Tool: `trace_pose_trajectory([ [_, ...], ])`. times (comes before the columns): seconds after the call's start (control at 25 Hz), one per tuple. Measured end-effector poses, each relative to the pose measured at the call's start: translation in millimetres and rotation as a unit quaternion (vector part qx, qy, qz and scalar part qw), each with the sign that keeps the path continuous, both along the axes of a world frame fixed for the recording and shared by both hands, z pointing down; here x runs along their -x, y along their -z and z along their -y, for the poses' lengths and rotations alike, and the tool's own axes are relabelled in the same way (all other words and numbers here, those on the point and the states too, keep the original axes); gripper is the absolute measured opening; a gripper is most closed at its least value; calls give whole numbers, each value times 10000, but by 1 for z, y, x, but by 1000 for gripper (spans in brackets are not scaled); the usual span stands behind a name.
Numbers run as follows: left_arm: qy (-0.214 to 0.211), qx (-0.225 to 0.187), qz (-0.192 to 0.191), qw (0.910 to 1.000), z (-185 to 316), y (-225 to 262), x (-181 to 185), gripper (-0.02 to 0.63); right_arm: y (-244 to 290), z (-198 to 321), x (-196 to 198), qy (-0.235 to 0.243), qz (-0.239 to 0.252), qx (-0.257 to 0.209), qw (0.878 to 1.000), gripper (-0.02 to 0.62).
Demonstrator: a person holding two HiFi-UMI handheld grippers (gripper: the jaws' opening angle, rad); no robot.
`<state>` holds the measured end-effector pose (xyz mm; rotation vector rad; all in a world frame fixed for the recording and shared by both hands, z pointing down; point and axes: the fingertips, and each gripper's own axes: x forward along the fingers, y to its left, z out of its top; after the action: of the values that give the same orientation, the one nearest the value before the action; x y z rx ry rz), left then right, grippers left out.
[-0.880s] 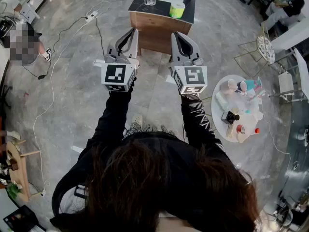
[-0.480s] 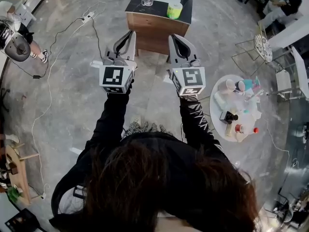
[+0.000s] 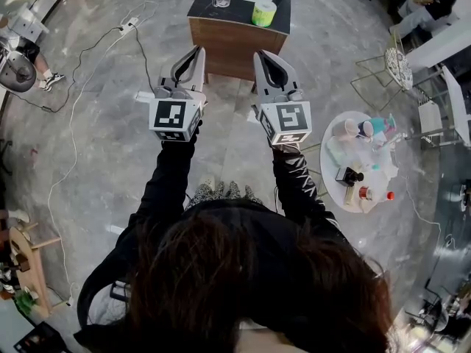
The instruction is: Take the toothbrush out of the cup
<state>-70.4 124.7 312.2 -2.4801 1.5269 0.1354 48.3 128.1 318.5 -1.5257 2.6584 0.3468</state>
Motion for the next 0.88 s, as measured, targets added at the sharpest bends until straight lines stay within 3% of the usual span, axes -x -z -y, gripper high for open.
trace_pose_trajectory([
  [0.88, -391, 184, 0, 9991, 45, -13, 35, 8, -5, 32, 34, -257, -3, 52, 9997, 5],
])
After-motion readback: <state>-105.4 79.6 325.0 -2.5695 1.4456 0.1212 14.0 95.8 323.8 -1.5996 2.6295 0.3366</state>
